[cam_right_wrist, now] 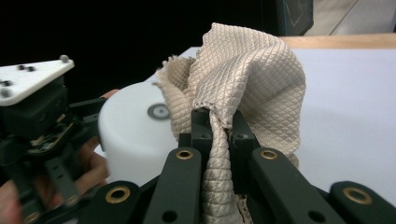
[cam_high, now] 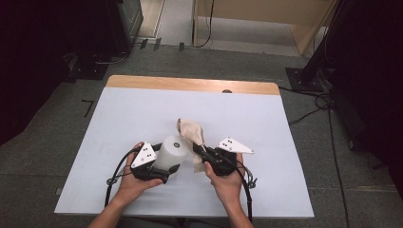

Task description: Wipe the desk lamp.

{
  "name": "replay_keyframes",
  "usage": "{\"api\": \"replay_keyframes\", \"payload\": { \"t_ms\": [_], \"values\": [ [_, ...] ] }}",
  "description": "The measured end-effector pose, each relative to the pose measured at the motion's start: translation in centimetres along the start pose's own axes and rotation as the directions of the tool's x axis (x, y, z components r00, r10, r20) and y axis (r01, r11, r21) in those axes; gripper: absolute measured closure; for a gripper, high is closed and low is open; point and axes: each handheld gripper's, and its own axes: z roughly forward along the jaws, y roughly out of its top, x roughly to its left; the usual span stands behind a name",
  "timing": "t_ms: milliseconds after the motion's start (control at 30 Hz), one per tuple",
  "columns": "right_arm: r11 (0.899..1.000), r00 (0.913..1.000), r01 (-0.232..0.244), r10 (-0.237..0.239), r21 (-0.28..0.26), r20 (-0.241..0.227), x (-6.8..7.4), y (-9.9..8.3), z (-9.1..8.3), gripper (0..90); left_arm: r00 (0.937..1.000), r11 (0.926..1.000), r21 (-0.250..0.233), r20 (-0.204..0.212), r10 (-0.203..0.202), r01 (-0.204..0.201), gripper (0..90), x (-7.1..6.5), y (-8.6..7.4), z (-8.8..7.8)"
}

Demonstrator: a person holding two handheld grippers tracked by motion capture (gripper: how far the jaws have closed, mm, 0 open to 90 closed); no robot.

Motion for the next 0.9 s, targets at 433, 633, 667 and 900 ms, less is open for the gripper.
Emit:
{"api": "replay_keyframes", "payload": {
  "t_ms": [433,633,667,900],
  "values": [
    [0.999,0.9989,0.034,-0.033,0.031,-0.033,1.0,-0.7,0.9,85.3,0.997,0.9978,-0.021,-0.044,-0.064,0.063,7.8,0.9,-0.8,-0.1],
    [0.999,0.9973,0.042,-0.042,0.004,-0.06,1.2,-0.5,0.4,85.2,0.9975,0.995,-0.072,0.016,-0.068,0.069,6.2,1.5,-0.1,-1.3],
    [0.999,0.9972,0.044,-0.044,0.001,-0.06,1.2,-0.5,0.4,85.2,0.9973,0.9944,-0.078,0.02,-0.07,0.072,6.3,1.7,0.0,-1.3],
    [1.0,0.9968,0.025,-0.024,0.013,-0.076,1.0,-0.8,1.3,85.1,0.9963,0.9969,-0.052,0.065,-0.055,0.059,8.2,2.2,0.3,0.1]
  ]
}}
